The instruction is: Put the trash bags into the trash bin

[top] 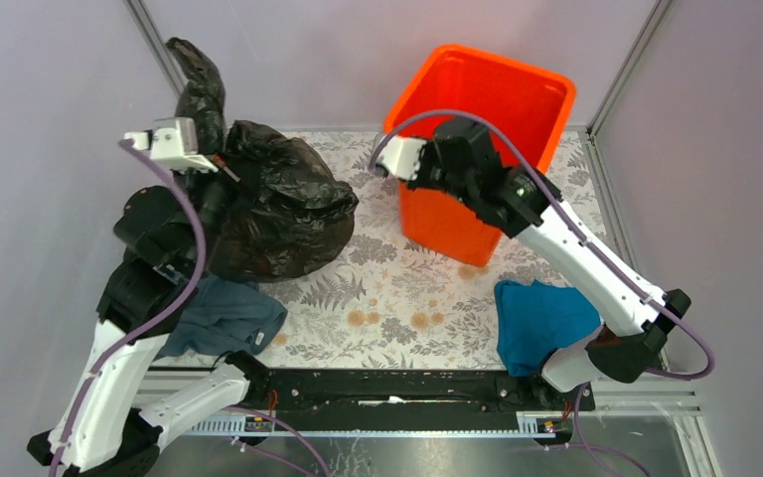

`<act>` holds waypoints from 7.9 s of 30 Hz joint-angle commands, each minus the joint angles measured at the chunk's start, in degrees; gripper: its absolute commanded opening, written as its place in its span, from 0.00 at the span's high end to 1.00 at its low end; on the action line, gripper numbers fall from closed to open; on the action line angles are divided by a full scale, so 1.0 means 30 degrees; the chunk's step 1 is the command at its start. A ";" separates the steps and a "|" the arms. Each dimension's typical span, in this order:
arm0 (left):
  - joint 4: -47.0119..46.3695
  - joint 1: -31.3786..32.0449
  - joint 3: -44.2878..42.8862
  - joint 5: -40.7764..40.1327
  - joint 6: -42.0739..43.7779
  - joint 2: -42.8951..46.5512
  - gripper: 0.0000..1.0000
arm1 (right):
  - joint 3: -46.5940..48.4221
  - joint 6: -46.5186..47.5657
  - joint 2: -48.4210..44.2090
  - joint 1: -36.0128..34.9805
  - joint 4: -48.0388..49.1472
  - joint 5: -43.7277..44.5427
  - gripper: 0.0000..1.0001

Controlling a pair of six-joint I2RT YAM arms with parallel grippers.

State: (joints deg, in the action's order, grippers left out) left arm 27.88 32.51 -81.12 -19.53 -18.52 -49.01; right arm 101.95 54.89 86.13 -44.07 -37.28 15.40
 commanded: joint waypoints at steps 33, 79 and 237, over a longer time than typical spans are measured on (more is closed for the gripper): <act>-1.4740 -0.0027 -1.4681 0.9819 -0.1529 -0.9140 1.00 | -0.9834 -1.1821 -1.1099 -0.4849 1.0294 -0.3677 0.00; -1.6711 0.0793 -0.8809 0.9351 -1.1207 -0.9188 1.00 | -1.1989 -1.4384 -1.7863 -0.4842 1.0462 0.7584 0.00; -0.5787 -0.0108 -0.5197 1.0204 -0.1425 -0.8465 0.04 | 0.5586 -1.0811 0.1344 0.2217 1.7507 0.2359 1.00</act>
State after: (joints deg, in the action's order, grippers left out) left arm 14.26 32.93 -98.43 8.43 -21.91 -82.76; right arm 118.34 27.51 91.13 -38.96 14.26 25.82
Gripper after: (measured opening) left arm 0.917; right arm 0.017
